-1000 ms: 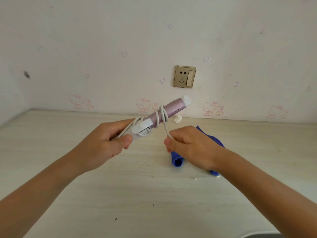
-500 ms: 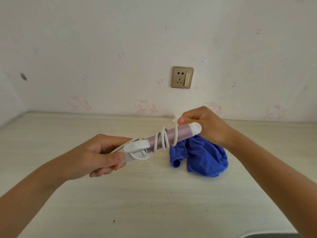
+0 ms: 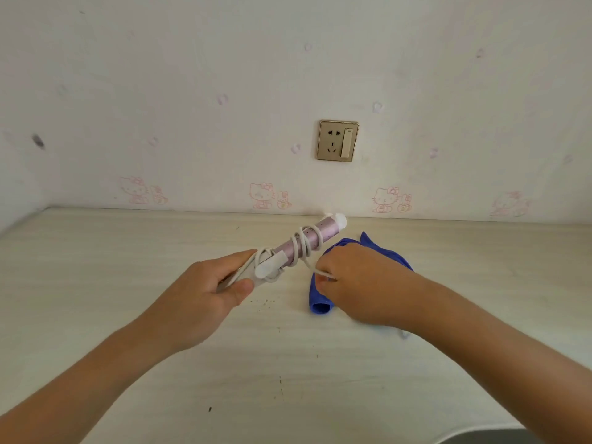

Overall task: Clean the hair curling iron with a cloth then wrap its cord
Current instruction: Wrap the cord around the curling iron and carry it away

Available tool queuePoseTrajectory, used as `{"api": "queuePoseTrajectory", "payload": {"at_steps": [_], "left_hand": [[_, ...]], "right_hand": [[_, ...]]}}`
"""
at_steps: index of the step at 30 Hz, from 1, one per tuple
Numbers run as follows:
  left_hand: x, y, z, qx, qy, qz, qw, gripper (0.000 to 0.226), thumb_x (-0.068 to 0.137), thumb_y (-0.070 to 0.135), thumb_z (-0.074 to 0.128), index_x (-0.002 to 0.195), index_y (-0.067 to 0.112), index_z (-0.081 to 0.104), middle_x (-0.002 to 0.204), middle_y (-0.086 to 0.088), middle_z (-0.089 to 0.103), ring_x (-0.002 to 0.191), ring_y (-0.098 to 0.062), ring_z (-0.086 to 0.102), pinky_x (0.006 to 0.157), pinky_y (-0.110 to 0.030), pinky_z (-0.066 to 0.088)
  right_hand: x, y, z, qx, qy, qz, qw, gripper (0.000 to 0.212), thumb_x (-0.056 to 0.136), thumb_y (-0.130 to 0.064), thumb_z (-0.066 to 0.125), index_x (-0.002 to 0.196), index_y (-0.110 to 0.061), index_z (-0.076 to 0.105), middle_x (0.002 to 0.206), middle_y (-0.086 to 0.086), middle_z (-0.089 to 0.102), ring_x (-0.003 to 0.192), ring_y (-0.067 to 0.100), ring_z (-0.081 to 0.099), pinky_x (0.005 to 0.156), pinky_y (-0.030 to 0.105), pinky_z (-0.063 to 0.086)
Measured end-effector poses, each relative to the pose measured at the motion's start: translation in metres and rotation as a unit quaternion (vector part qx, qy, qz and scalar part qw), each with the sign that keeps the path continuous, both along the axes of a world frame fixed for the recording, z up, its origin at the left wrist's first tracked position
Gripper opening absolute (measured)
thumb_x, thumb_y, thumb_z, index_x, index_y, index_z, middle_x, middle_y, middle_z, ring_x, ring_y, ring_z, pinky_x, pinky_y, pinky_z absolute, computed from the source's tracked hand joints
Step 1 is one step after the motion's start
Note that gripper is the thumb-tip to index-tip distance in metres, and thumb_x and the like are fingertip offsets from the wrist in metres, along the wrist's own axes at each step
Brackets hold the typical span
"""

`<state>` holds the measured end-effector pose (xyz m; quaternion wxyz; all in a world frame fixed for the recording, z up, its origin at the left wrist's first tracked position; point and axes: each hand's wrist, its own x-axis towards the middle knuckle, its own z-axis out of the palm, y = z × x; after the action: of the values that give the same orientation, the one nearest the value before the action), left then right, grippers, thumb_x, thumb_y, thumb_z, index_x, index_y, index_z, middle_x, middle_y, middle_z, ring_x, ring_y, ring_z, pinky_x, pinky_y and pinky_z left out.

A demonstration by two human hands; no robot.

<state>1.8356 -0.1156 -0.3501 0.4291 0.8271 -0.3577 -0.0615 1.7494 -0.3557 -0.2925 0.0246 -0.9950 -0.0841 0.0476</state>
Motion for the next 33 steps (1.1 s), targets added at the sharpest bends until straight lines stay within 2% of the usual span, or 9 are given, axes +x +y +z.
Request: {"api": "queuePoseTrajectory", "payload": {"at_steps": [3,5,7,10,13,15,18,26,33], "left_hand": [[0.008,0.011,0.0,0.1,0.006,-0.016,0.995,0.043,0.107,0.026,0.056,0.129,0.062,0.059,0.078,0.016,0.067,0.062,-0.005,0.052,0.063,-0.024,0.036],[0.006,0.018,0.003,0.132,0.105,-0.143,0.975,0.038,0.106,0.027,0.058,0.136,0.05,0.062,0.077,0.02,0.063,0.061,0.0,0.05,0.06,-0.019,0.037],[0.0,0.023,0.002,0.093,0.207,-0.241,0.944,0.036,0.104,0.038,0.059,0.139,0.033,0.063,0.077,0.009,0.055,0.054,-0.007,0.041,0.051,-0.021,0.034],[-0.01,0.019,-0.007,-0.036,0.222,-0.278,0.934,0.044,0.104,0.038,0.056,0.14,0.014,0.061,0.077,-0.002,0.052,0.048,-0.01,0.039,0.043,-0.024,0.031],[-0.027,0.001,-0.022,-0.184,0.24,-0.233,0.924,0.041,0.102,0.028,0.051,0.137,0.009,0.06,0.078,-0.004,0.054,0.046,-0.009,0.039,0.042,-0.023,0.033],[-0.038,-0.015,-0.033,-0.229,0.217,-0.165,0.935,0.042,0.101,0.037,0.054,0.137,0.018,0.06,0.08,-0.006,0.055,0.049,-0.013,0.039,0.044,-0.024,0.035],[-0.055,-0.035,-0.045,-0.257,0.159,-0.057,0.952,0.037,0.096,0.045,0.057,0.129,0.029,0.056,0.08,-0.005,0.059,0.051,-0.02,0.041,0.044,-0.031,0.035],[-0.083,-0.059,-0.049,-0.196,0.151,0.051,0.968,0.022,0.099,0.04,0.059,0.116,0.029,0.05,0.082,-0.001,0.072,0.062,-0.019,0.067,0.06,-0.043,0.059],[-0.081,-0.009,-0.056,-0.007,-0.063,0.063,0.996,0.029,0.093,0.061,0.054,0.107,0.036,0.061,0.107,0.022,0.068,0.109,-0.003,0.065,0.082,-0.031,0.055]], "right_hand": [[-0.001,-0.006,0.009,0.117,0.014,0.04,0.992,0.031,0.099,-0.026,0.055,0.068,-0.022,0.055,0.066,-0.005,0.056,0.06,0.016,0.049,0.06,0.035,0.047],[0.005,-0.018,0.015,0.223,0.047,0.067,0.971,0.026,0.095,-0.028,0.064,0.07,-0.024,0.069,0.07,-0.003,0.068,0.063,0.021,0.06,0.065,0.041,0.051],[0.013,-0.035,0.013,0.354,0.079,0.055,0.93,0.013,0.093,-0.021,0.073,0.08,-0.022,0.079,0.072,0.002,0.071,0.065,0.035,0.057,0.064,0.044,0.048],[0.02,-0.045,-0.011,0.508,0.046,-0.01,0.86,0.015,0.094,-0.01,0.071,0.082,-0.014,0.079,0.065,0.011,0.063,0.057,0.021,0.05,0.057,0.034,0.044],[0.014,-0.023,-0.047,0.561,-0.028,-0.08,0.823,0.017,0.089,-0.012,0.06,0.079,-0.004,0.071,0.061,0.016,0.062,0.056,0.02,0.055,0.062,0.037,0.053],[0.005,0.004,-0.063,0.666,-0.061,-0.085,0.739,0.02,0.078,-0.018,0.054,0.069,-0.014,0.071,0.057,0.005,0.06,0.051,0.016,0.053,0.053,0.027,0.048],[-0.003,0.031,-0.076,0.757,-0.095,-0.076,0.642,0.025,0.083,-0.017,0.053,0.094,-0.019,0.075,0.081,0.003,0.07,0.069,0.017,0.063,0.057,0.03,0.052],[-0.014,0.052,-0.096,0.67,-0.199,-0.114,0.706,0.019,0.081,-0.025,0.075,0.093,-0.018,0.061,0.07,-0.002,0.06,0.059,0.013,0.057,0.054,0.026,0.049],[-0.051,-0.012,-0.1,0.545,-0.189,-0.142,0.804,0.021,0.071,-0.038,0.071,0.074,-0.023,0.057,0.06,-0.012,0.046,0.054,0.006,0.04,0.051,0.018,0.037]]}}
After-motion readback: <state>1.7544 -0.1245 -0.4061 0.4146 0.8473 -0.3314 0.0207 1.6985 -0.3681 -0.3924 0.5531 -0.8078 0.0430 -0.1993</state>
